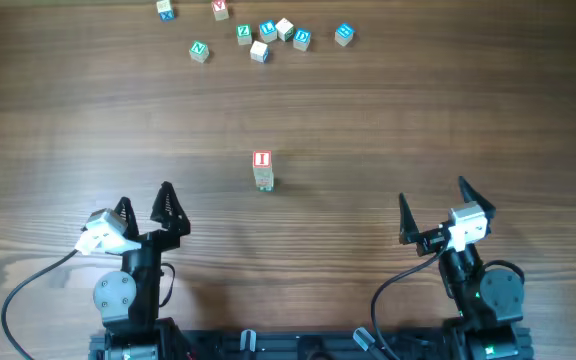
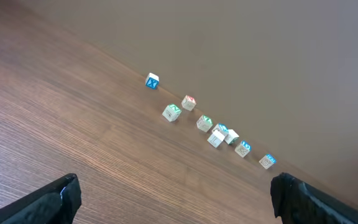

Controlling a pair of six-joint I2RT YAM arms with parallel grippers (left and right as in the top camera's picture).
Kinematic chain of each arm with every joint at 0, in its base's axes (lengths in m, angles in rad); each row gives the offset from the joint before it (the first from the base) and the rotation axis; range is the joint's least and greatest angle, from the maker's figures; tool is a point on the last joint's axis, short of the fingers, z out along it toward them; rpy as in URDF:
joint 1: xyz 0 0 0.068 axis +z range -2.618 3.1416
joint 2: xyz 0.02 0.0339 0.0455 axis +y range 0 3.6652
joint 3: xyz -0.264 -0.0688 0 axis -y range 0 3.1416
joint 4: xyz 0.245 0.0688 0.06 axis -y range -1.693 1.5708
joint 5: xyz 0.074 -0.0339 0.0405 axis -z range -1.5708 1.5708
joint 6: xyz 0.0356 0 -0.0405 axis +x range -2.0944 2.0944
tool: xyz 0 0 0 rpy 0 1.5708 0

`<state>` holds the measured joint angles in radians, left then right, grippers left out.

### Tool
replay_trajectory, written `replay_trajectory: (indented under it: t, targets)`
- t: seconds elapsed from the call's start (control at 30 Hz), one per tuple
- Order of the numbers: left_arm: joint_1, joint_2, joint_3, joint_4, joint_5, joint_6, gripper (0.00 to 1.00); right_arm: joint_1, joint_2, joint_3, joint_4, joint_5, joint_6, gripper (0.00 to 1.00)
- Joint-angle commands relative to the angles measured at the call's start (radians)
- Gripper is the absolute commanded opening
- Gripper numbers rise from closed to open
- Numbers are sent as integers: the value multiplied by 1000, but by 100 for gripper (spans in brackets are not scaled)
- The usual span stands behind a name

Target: Form a tower

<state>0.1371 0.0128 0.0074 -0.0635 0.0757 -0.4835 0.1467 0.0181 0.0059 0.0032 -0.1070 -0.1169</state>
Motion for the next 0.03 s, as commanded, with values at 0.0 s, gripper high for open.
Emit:
replay_trajectory:
  t: [0.0]
  targets:
    - [-6, -8, -2, -8, -6, 9, 100, -6, -14, -1, 1, 17, 13, 100]
